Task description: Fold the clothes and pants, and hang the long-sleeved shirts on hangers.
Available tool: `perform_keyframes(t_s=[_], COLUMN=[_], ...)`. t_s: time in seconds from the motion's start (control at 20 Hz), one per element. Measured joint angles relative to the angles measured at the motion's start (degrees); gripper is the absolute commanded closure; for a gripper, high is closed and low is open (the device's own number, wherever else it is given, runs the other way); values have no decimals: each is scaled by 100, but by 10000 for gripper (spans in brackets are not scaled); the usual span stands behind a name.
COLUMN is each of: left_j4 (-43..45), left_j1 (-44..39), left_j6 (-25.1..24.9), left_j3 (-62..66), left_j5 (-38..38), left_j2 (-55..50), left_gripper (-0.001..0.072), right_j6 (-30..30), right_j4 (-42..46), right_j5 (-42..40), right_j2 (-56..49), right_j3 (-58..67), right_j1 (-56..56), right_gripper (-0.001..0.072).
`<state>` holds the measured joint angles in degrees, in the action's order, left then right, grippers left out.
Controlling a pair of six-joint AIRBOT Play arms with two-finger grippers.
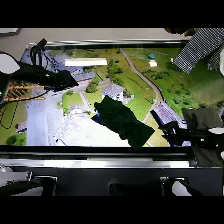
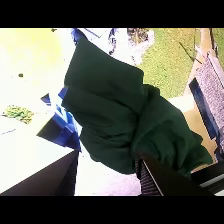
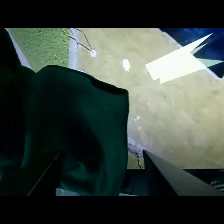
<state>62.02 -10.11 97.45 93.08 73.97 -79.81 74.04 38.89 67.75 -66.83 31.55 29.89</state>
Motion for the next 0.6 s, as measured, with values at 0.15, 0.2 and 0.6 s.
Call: perform_keyframes(t_s=[0.15, 0.2, 0.6], left_j4=[0, 2, 15], left_j1=[2, 2, 101], left_j6=[28, 50, 111], left_j3=[0, 0, -4], left_j5=[-48, -70, -175], left_j2=[-7, -9, -61], left_gripper=[20, 20, 20], right_j6=[-177, -208, 105], right_j4=[-240, -284, -435], right_j5=[-350, -474, -1572], right_j2=[-83, -116, -212], right_j3=[-297, -343, -452], right_j1=[-216, -387, -1543], right_gripper=[184, 184, 388])
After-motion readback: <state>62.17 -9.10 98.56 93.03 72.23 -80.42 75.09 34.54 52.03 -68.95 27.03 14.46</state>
